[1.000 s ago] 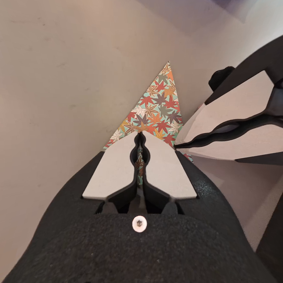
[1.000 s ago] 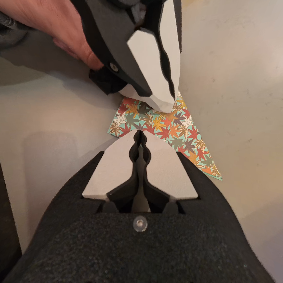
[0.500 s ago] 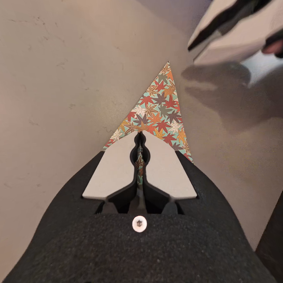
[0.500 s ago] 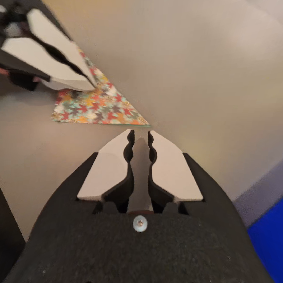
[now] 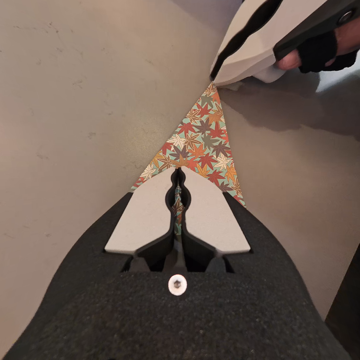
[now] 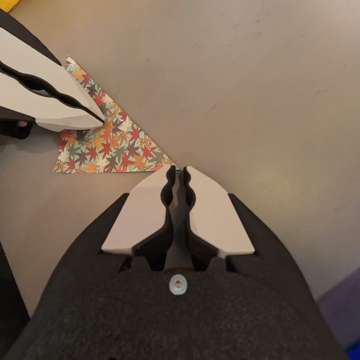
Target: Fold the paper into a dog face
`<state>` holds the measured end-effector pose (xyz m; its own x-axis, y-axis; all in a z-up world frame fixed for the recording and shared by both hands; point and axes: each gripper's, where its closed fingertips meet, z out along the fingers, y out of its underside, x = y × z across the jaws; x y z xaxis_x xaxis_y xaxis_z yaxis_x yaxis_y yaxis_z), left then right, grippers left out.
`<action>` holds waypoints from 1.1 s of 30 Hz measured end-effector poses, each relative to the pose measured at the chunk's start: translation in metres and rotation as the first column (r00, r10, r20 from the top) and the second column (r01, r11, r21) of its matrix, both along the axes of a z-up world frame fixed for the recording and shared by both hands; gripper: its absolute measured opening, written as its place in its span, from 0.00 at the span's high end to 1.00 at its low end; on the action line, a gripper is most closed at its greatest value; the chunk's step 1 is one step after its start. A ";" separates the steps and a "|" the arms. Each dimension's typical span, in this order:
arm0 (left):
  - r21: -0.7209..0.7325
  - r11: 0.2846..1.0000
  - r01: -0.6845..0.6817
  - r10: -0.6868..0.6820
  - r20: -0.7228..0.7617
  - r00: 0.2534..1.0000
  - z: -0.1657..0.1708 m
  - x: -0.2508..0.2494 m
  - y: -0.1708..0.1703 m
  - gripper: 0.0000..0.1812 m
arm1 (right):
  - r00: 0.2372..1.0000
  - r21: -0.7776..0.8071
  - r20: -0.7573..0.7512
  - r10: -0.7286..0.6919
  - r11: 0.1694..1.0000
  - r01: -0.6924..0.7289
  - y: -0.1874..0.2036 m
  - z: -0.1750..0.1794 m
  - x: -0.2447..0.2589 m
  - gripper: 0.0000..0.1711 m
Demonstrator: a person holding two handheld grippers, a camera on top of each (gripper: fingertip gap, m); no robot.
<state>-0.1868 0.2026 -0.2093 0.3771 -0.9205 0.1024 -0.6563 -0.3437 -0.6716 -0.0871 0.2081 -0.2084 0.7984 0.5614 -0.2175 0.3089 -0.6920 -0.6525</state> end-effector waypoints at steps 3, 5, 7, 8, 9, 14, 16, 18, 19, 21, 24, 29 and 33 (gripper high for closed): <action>-0.010 1.000 -0.003 0.003 0.002 1.000 0.000 0.000 0.000 1.00 | 1.000 -0.003 0.000 -0.002 1.000 0.002 0.000 -0.001 0.000 1.00; -0.020 1.000 -0.010 0.011 0.003 1.000 0.000 0.001 0.000 1.00 | 1.000 -0.001 0.017 0.001 1.000 -0.001 0.000 -0.001 0.001 1.00; -0.027 0.999 -0.019 0.019 0.001 1.000 0.001 0.002 0.001 1.00 | 0.999 0.008 0.039 0.004 1.000 -0.005 0.000 -0.002 0.001 1.00; -0.031 0.999 -0.017 0.018 0.011 1.000 0.004 0.005 0.001 1.00 | 0.999 0.011 0.044 0.004 1.000 -0.005 0.001 -0.002 0.000 1.00; -0.029 1.000 -0.010 0.011 0.032 0.999 0.010 0.010 0.001 0.94 | 0.999 0.012 0.046 0.003 1.000 -0.004 0.001 -0.002 0.000 1.00; 0.004 0.997 0.079 -0.079 0.052 0.996 0.022 0.039 -0.002 0.91 | 0.998 0.023 0.062 -0.002 1.000 0.000 0.001 -0.002 -0.001 1.00; 0.013 0.996 0.092 -0.092 0.018 0.996 0.015 0.047 -0.001 0.91 | 0.998 0.025 0.065 -0.004 1.000 0.002 0.001 -0.002 -0.001 1.00; 0.008 0.996 0.088 -0.088 0.010 0.996 0.010 0.054 -0.001 0.94 | 0.998 0.031 0.070 -0.006 1.000 0.004 0.001 -0.002 -0.001 1.00; -0.001 0.996 0.087 -0.087 0.011 0.996 0.008 0.057 -0.002 0.95 | 0.997 0.034 0.072 -0.008 0.999 0.006 0.001 -0.002 -0.001 1.00; -0.020 0.996 0.090 -0.090 0.002 0.996 0.003 0.060 -0.004 0.96 | 0.997 0.038 0.076 -0.009 0.999 0.006 0.001 -0.002 -0.001 1.00; -0.025 0.997 0.075 -0.075 0.007 0.997 0.002 0.064 -0.003 0.96 | 0.997 0.040 0.072 -0.011 0.999 0.009 0.001 -0.002 -0.001 1.00; -0.016 0.997 0.070 -0.071 -0.043 0.997 0.000 0.062 -0.003 0.96 | 0.997 0.046 0.080 -0.014 0.999 0.010 0.001 -0.002 0.000 1.00; 0.014 0.996 0.083 -0.081 -0.109 0.991 -0.001 0.060 -0.005 0.95 | 0.996 0.048 0.082 -0.016 0.999 0.012 0.001 -0.002 0.000 1.00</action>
<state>-0.1266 0.1974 -0.2102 0.3086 -0.9500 0.0481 -0.7510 -0.2744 -0.6005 -0.0873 0.2093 -0.2107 0.8204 0.5582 -0.1240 0.3536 -0.6656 -0.6572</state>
